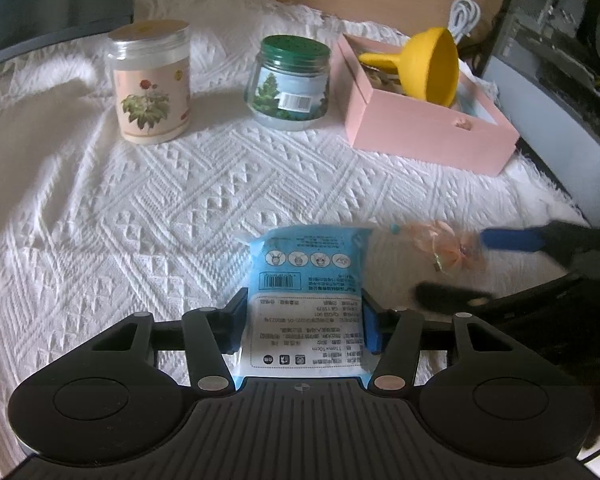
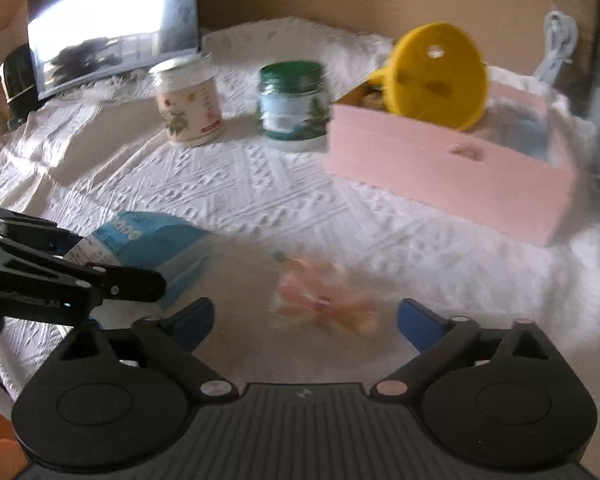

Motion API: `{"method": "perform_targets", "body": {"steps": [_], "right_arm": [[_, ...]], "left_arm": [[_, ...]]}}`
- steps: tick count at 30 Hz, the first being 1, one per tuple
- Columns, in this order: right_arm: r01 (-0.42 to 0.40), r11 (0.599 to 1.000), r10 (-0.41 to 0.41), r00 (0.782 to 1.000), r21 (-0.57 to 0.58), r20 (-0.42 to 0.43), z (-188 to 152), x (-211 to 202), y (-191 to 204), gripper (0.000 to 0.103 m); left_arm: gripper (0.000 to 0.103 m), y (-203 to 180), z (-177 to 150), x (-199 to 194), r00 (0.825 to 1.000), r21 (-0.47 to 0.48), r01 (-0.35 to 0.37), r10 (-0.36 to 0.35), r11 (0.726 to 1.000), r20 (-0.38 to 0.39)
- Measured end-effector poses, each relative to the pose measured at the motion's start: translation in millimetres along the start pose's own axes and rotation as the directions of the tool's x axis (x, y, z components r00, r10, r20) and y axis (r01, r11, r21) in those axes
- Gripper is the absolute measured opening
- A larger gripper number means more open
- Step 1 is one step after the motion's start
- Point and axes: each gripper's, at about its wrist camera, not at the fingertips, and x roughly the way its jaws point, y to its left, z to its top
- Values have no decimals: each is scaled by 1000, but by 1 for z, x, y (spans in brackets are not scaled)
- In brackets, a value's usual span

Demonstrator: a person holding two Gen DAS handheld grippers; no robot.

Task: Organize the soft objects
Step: 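Carry the wipes packet over the pink box with the left tool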

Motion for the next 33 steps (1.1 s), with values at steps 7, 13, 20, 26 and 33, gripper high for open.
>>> {"method": "perform_targets", "body": {"steps": [7, 13, 20, 26, 33], "right_arm": [[38, 995, -32, 997, -87, 71, 9, -5, 15, 37], [74, 995, -70, 996, -64, 57, 15, -37, -6, 8], [133, 990, -123, 979, -49, 164, 50, -112, -41, 7], [133, 991, -134, 943, 25, 303, 114, -165, -75, 7], [257, 961, -276, 907, 102, 317, 157, -132, -104, 7]], "left_arm": [[58, 0, -3, -4, 1000, -4, -8, 8, 1000, -2], [56, -10, 3, -8, 999, 34, 34, -34, 999, 16], [56, -36, 51, -37, 963, 115, 160, -181, 980, 200], [56, -59, 143, -55, 901, 186, 245, -295, 951, 318], [57, -107, 273, 12, 902, 258, 299, -360, 919, 239]]}}
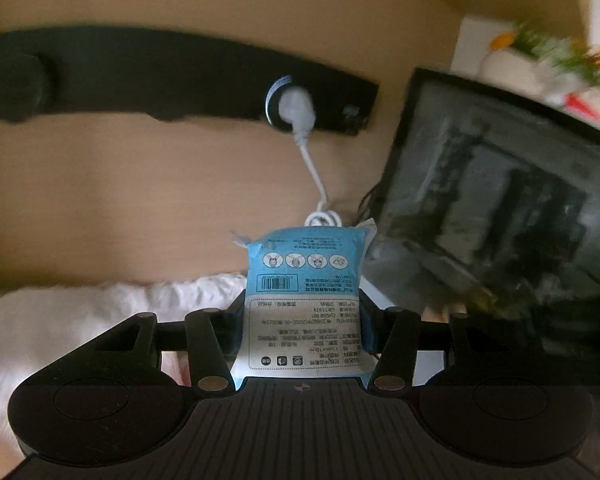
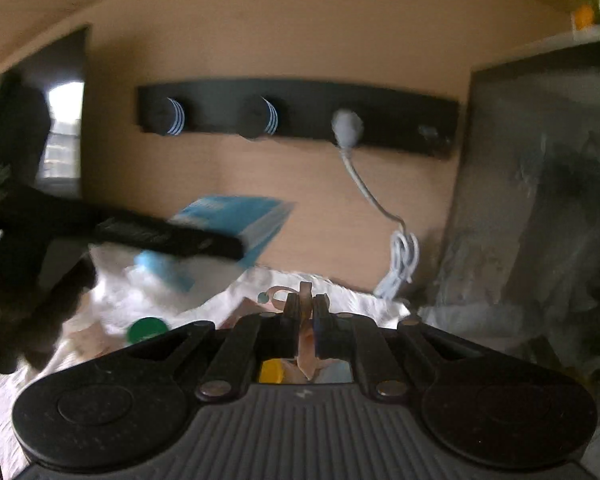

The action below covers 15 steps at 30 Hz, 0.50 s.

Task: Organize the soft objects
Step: 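Carry the wipes packet over the pink box with the left tool, then lower the wipes packet into the pink box and open the left tool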

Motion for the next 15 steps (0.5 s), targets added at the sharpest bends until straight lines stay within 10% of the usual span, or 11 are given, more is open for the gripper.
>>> {"method": "perform_targets", "body": {"steps": [5, 9, 15], "right_arm": [[55, 987, -36, 992, 153, -123, -26, 80, -15, 7], [103, 983, -62, 967, 154, -249, -63, 135, -21, 7], [59, 992, -18, 937, 110, -348, -96, 166, -13, 7]], "left_arm": [[57, 33, -7, 117, 968, -205, -31, -22, 978, -250], [61, 44, -38, 184, 854, -200, -90, -28, 976, -520], [62, 48, -41, 208, 808, -201, -163, 14, 966, -588]]}}
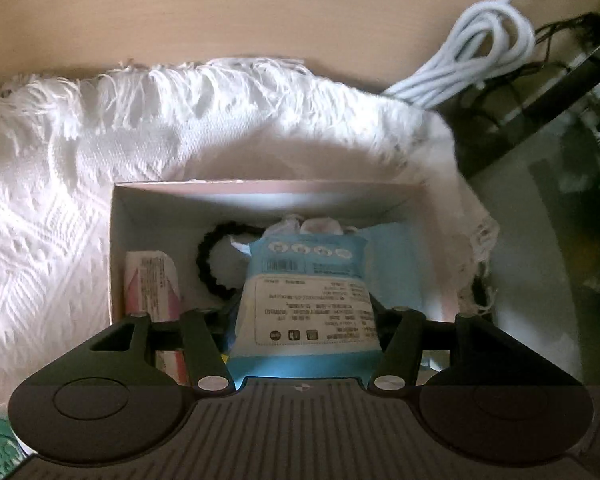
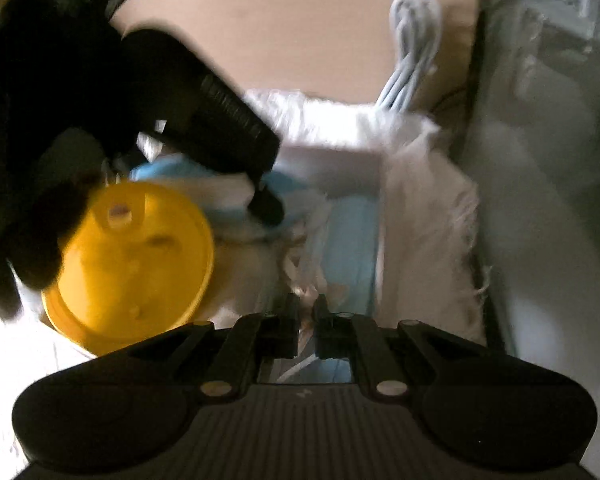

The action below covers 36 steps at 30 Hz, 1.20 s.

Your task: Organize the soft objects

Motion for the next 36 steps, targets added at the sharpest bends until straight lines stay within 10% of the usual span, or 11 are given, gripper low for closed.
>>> {"method": "perform_targets", "body": {"steps": [4, 19, 26, 33, 36], "right_arm": [[15, 998, -15, 1000, -61, 7, 0, 2, 6, 12], [-68, 997, 63, 988, 29, 144, -8, -81, -4, 59], [-23, 1000, 27, 975, -19, 221, -27, -117, 2, 64], [-28, 1000, 28, 983, 2, 183, -39, -119, 3, 64], [-7, 1000, 9, 981, -10, 195, -46, -123, 5, 67]], "left_arm": [[61, -13, -7, -1, 998, 107, -60, 57, 992, 33], [58, -16, -13, -83, 993, 138, 99, -108, 986, 57], [58, -7, -30, -125, 933, 89, 251, -266, 964, 242], [58, -35, -68, -126, 954, 292, 25, -110, 956, 280], [58, -42, -116, -143, 889, 347, -113, -62, 931, 454]]}}
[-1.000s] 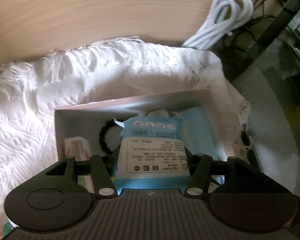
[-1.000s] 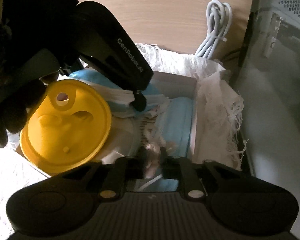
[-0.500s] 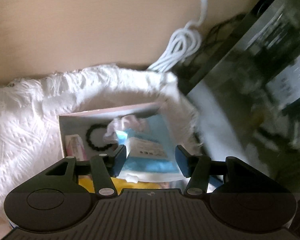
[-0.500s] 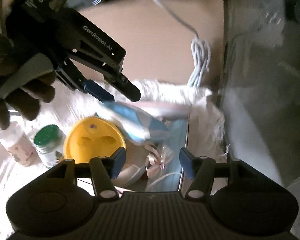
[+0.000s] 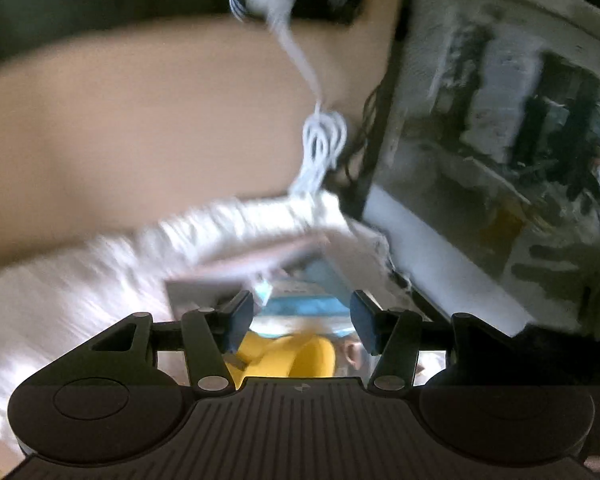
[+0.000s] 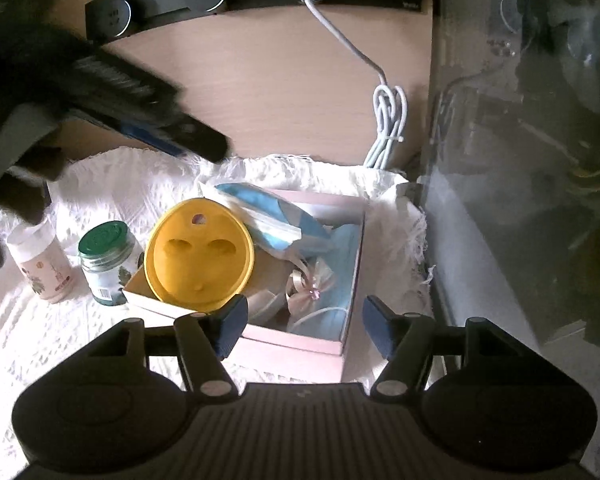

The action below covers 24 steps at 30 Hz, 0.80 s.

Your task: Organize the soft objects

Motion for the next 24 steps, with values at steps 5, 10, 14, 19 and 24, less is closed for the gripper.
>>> {"method": "perform_targets", "body": {"steps": [5, 10, 14, 19, 24], "right_arm": [[-2, 999, 4, 999, 51, -49, -17, -2, 4, 71], [16, 1000, -19, 992, -23, -123, -41, 12, 26, 73], [32, 996, -46, 984, -85, -171, -60, 29, 42, 73], [94, 993, -106, 976, -72, -188, -78, 45, 42, 88], [126, 992, -124, 978, -1, -170, -88, 53, 31, 103]], "left_arm": [[58, -24, -82, -45, 979, -69, -152, 160, 986, 129], [58, -26, -165, -40, 966, -223, -239, 255, 945, 46], [58, -18, -196, -20, 938, -309, -333, 345, 891, -15], [58, -23, -209, 0, 934, -306, -350, 354, 885, -46], [60, -40, -222, 3, 919, -232, -389, 395, 892, -25]]}}
